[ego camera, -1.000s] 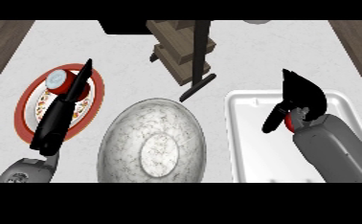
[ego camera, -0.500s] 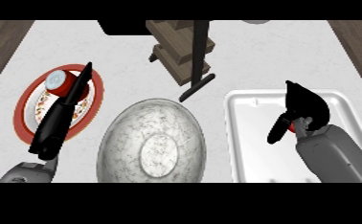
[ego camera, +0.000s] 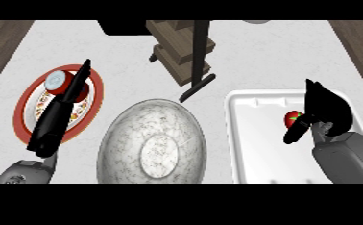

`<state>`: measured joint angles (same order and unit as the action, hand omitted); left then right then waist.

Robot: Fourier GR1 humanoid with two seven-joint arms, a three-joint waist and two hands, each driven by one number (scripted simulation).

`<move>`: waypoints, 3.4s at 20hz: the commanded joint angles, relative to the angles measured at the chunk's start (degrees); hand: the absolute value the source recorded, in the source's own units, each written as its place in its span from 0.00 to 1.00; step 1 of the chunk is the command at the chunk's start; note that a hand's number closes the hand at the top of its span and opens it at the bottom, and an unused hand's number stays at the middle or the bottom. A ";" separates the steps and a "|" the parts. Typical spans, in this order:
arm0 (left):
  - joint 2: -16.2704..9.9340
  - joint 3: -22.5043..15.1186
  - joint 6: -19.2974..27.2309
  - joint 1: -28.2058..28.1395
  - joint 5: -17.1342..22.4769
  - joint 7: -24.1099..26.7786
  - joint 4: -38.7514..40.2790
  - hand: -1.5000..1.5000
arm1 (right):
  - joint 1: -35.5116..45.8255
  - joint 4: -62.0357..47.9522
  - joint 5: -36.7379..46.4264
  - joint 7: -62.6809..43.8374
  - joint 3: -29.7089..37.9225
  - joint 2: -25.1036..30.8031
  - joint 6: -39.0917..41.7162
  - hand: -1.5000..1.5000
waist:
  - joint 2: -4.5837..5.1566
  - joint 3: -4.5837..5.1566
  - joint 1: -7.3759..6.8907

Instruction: Pick the tomato from the tray and place it in the tiered basket

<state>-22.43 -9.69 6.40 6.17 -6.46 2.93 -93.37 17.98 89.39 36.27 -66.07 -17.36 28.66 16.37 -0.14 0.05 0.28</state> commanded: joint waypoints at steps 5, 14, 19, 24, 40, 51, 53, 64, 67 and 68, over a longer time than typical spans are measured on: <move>1.01 -0.72 -0.43 -1.12 -1.89 -2.84 -3.96 0.50 | -2.52 -2.55 3.56 -8.46 1.32 -5.12 1.30 0.00 | 0.05 -0.05 -0.59; 3.65 1.39 -1.72 -0.65 -3.75 1.71 1.39 0.50 | -2.56 -8.70 9.78 0.12 6.52 -8.38 -2.44 0.00 | 0.14 -0.05 -0.40; 3.20 4.24 -3.67 -2.69 -3.13 4.39 0.80 0.50 | -5.63 -6.42 11.20 1.98 9.48 -8.38 -2.01 0.00 | 0.09 -0.04 -0.28; 5.04 4.01 -4.54 -1.78 -5.12 0.33 -2.64 0.50 | -4.86 -10.97 12.26 5.67 10.67 -9.92 0.28 0.00 | 0.11 -0.05 -0.29; 6.77 6.19 -7.33 -2.43 -7.00 -1.92 -4.42 0.50 | -2.58 -10.53 23.66 16.85 7.84 -10.75 -10.25 1.00 | 0.07 -0.04 -0.34; 5.69 8.06 -7.16 -4.46 -6.38 -1.64 -3.55 0.50 | -11.12 35.80 25.75 -8.11 7.99 -12.35 11.63 1.00 | -1.56 0.37 3.72; 6.68 7.36 -7.01 -5.44 -6.03 -1.29 -4.68 0.50 | -12.42 43.02 26.01 -9.39 8.46 -13.69 13.33 1.00 | -1.54 0.34 3.42; 6.46 7.40 -8.24 -1.84 -5.95 -2.26 -2.90 0.50 | 10.34 52.06 28.12 -11.53 8.27 -19.99 24.20 1.00 | -0.96 0.51 1.08; 6.05 6.94 -8.74 -1.87 -6.45 -1.22 -2.39 0.50 | 18.76 47.17 29.37 -11.25 9.23 -21.89 25.37 1.00 | -1.00 0.58 0.59; 7.41 6.50 -7.31 -2.17 -7.04 -1.50 -2.63 0.50 | 22.37 45.93 28.27 -10.01 12.01 -21.69 26.06 1.00 | -1.04 0.53 0.51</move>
<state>-15.55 -3.09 -1.18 3.28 -13.36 1.72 -96.52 29.66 134.11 63.75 -63.52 -6.35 8.59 32.20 -1.21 0.57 1.17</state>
